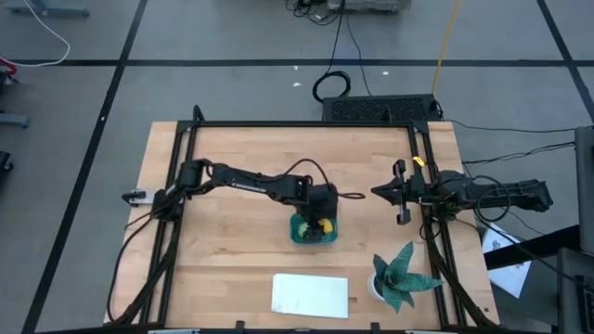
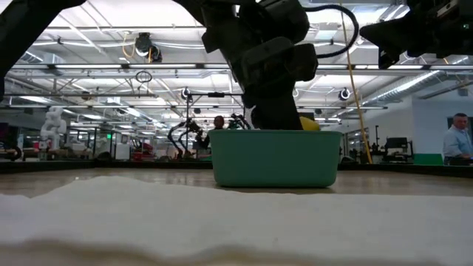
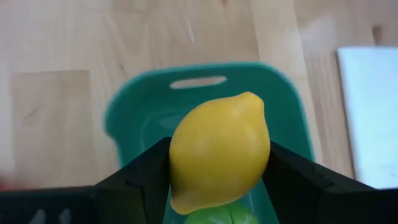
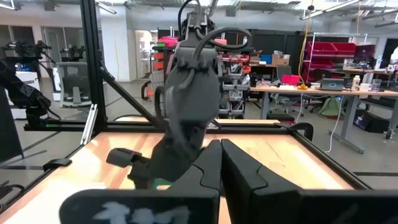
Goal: Pick and placing Produce into tupperware
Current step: Put the lemon into the bin
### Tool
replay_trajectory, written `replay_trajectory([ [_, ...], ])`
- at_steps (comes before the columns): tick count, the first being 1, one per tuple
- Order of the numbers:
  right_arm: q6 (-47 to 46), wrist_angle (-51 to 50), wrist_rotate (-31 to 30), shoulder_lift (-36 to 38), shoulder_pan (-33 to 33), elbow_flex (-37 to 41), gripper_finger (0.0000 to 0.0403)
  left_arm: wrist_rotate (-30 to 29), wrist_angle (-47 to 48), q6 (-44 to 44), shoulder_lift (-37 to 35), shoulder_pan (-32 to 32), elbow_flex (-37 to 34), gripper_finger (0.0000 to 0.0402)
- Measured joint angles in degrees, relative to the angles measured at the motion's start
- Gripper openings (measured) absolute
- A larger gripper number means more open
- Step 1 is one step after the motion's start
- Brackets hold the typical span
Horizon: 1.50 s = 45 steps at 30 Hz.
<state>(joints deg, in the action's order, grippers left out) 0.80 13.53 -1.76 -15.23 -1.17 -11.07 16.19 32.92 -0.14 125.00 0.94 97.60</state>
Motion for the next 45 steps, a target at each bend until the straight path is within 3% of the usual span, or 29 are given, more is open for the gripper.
replay_trajectory([
  [18,0.33,-0.05,0.0,-0.45,0.0,0.0,0.0,1.26,1.53,-11.55,1.8,0.43,-0.04,0.0216],
  [45,0.34,-0.03,0.0,-0.45,0.01,0.07,0.0,1.79,-0.12,-16.82,1.8,-0.23,-0.04,0.0216],
])
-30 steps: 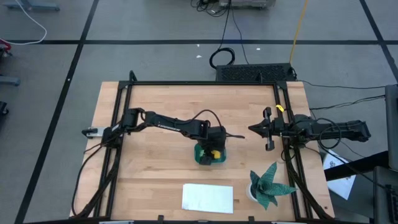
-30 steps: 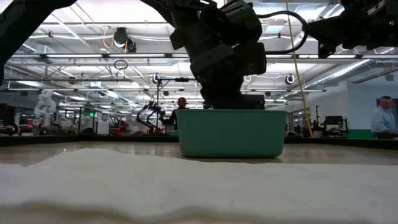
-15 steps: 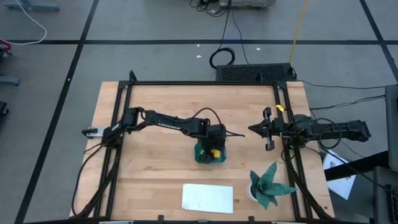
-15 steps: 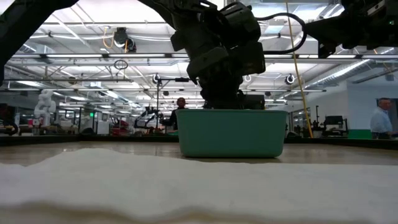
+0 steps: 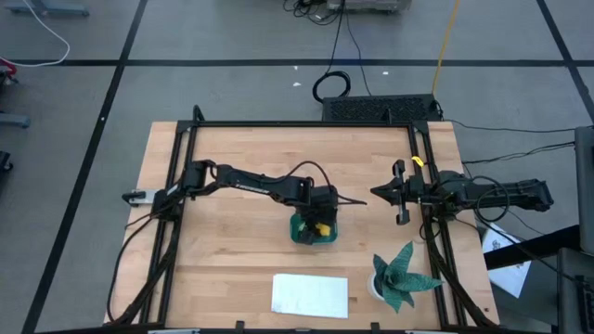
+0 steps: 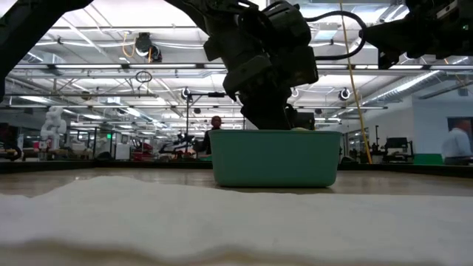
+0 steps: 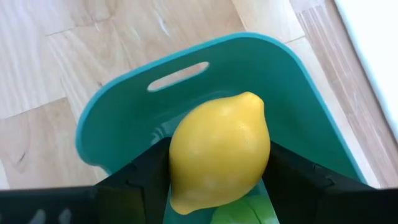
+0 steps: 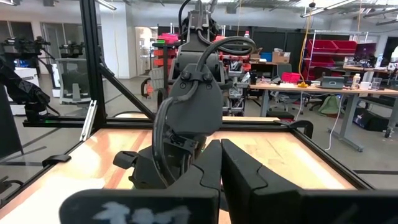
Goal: Pick and placing Produce into tupperware
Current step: Put the lemon into the bin
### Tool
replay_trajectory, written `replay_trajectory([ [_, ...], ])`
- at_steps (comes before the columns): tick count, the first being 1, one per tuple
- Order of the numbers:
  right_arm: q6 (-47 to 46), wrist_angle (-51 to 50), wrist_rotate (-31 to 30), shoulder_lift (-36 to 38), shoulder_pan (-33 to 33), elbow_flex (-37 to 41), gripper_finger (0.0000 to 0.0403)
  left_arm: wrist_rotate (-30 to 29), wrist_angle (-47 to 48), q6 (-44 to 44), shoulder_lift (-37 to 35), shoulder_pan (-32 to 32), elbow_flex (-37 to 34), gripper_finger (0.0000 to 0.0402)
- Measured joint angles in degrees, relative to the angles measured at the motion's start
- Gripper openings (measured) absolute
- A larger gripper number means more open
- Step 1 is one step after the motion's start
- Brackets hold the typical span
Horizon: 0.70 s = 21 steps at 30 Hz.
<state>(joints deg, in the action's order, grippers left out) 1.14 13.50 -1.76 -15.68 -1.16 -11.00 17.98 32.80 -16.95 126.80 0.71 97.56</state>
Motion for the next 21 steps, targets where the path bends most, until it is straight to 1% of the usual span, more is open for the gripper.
replay_trajectory([
  [3,-0.01,-0.02,0.0,0.0,0.01,0.0,0.0,0.08,-0.02,0.18,0.0,0.0,0.0,0.0216],
  [8,-0.01,-0.02,0.0,0.0,0.01,0.0,0.0,0.19,-1.47,3.84,0.0,-0.11,0.0,0.0216],
  [13,0.0,-0.01,0.0,0.0,0.01,0.0,0.0,0.23,-1.53,4.25,0.0,-0.19,0.0,0.0216],
  [18,-0.01,-0.02,0.0,0.01,-0.01,0.0,0.0,0.61,-1.63,8.67,0.72,-0.68,0.02,0.0216],
  [21,-0.01,-0.02,0.0,0.02,0.0,0.0,0.0,-0.15,-1.74,9.6,0.75,-0.81,0.02,0.0216],
])
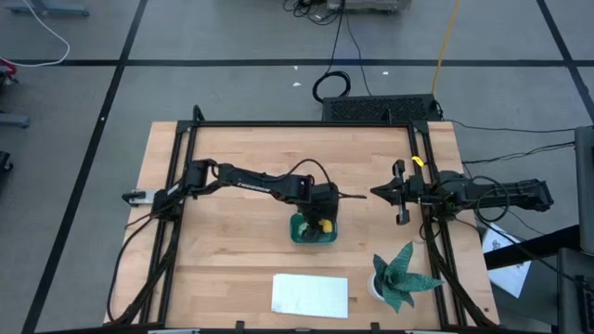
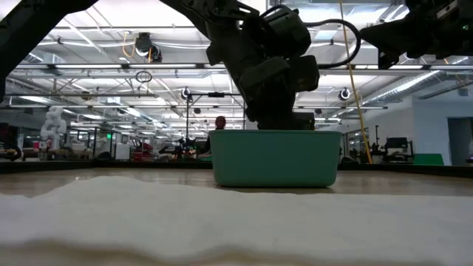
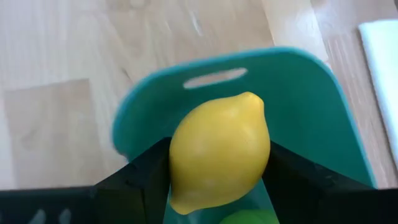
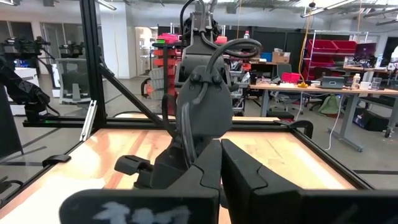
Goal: Pick and placing Produce into tupperware
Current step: Put the lemon into the bin
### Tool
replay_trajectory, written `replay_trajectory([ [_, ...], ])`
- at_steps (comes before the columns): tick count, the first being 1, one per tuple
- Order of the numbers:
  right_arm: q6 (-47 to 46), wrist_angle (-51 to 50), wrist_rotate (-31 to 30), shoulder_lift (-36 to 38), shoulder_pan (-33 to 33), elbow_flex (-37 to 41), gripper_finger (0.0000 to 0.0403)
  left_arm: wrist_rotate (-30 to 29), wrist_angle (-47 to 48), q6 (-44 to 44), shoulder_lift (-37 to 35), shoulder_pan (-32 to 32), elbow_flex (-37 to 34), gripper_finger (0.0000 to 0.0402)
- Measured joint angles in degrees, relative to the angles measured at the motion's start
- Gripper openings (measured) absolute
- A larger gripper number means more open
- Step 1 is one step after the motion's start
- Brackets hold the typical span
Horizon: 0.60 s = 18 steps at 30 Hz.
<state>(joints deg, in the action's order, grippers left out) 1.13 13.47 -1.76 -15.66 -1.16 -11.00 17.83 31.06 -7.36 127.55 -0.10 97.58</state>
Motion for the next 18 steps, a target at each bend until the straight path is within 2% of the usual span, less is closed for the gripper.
replay_trajectory([
  [18,0.0,-0.03,0.01,-0.09,-0.01,0.0,0.0,-0.69,-0.43,1.73,1.74,-0.33,-0.04,0.0216],
])
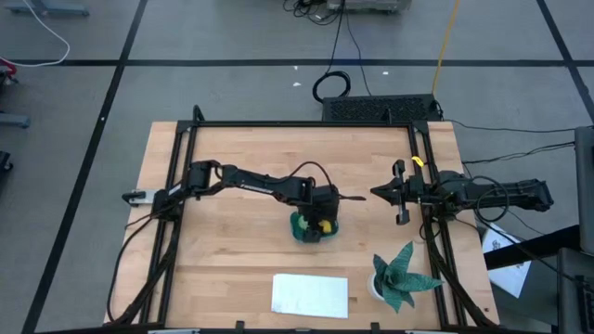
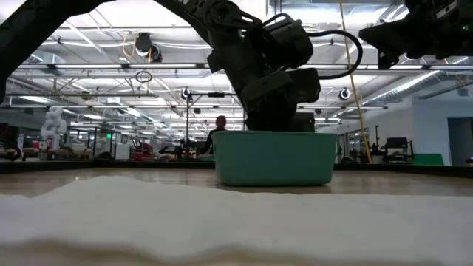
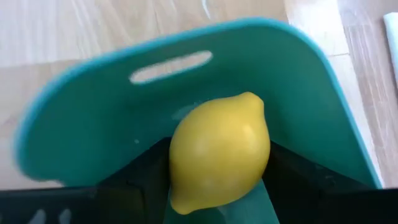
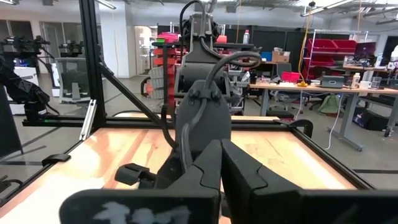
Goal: Pick and placing Produce into tupperware
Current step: Put the lemon into the bin, then adjust the bin on the table
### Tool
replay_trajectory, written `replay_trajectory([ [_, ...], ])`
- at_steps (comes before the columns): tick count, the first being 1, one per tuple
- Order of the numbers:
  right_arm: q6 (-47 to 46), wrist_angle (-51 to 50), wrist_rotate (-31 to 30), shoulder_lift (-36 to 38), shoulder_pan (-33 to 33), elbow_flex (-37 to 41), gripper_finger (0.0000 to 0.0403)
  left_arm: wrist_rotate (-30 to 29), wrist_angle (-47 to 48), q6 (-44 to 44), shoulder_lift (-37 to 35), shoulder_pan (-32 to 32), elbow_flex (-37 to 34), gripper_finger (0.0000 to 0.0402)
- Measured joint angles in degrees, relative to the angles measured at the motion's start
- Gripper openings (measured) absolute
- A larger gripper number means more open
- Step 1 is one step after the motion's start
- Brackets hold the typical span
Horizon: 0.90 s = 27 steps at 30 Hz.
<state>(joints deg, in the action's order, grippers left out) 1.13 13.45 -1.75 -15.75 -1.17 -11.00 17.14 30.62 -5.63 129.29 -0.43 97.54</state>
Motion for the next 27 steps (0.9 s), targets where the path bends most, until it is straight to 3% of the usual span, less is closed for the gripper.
replay_trajectory([
  [10,0.0,0.01,-0.01,-0.04,0.0,0.0,0.0,-0.83,0.47,-4.01,-0.02,0.29,0.04,0.0218],
  [20,0.0,0.02,-0.01,-0.04,0.0,0.0,0.0,-2.21,0.76,-4.72,-0.02,0.87,0.04,0.0282],
  [27,0.0,0.03,-0.01,-0.04,0.0,0.0,0.0,-2.29,0.74,-5.43,-0.02,0.99,0.04,0.0289],
])
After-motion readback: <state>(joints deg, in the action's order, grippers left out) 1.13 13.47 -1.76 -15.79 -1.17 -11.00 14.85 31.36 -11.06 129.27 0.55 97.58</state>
